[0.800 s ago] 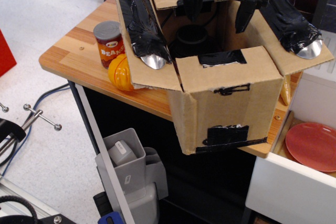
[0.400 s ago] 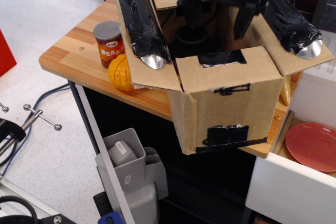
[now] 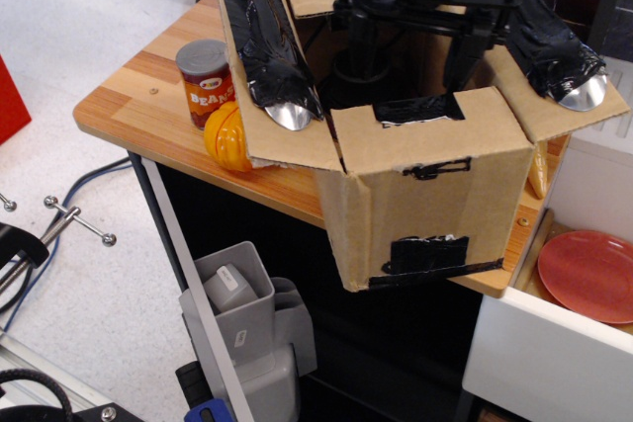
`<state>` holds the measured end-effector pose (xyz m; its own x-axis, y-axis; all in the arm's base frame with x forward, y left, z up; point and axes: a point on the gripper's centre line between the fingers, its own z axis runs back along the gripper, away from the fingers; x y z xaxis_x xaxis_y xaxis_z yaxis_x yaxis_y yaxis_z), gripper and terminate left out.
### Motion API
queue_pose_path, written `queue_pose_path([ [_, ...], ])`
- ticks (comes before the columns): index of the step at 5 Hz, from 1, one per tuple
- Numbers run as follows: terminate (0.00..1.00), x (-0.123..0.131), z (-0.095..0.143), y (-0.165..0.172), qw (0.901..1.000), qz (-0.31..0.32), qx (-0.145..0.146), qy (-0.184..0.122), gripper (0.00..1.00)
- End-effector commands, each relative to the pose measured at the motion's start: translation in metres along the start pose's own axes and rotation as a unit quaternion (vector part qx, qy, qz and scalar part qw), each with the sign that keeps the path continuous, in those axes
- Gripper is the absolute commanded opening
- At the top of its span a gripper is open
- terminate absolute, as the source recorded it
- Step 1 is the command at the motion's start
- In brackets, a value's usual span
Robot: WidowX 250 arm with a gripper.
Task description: Open small4fbox flaps
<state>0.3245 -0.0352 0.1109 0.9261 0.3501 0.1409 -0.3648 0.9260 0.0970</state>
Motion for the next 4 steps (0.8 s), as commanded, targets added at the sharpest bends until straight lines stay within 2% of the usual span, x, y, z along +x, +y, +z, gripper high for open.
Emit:
queue_pose_path([
  [1,0.0,0.0041,0.0089,-0.004,0.999,0.033,-0.029,-0.006,1.0],
  [2,0.0,0.0031,0.0037,-0.0022,0.998,0.036,-0.05,0.013,1.0],
  [4,0.0,-0.0043,-0.0001,-0.0077,0.9966,0.051,-0.062,0.016,1.0],
])
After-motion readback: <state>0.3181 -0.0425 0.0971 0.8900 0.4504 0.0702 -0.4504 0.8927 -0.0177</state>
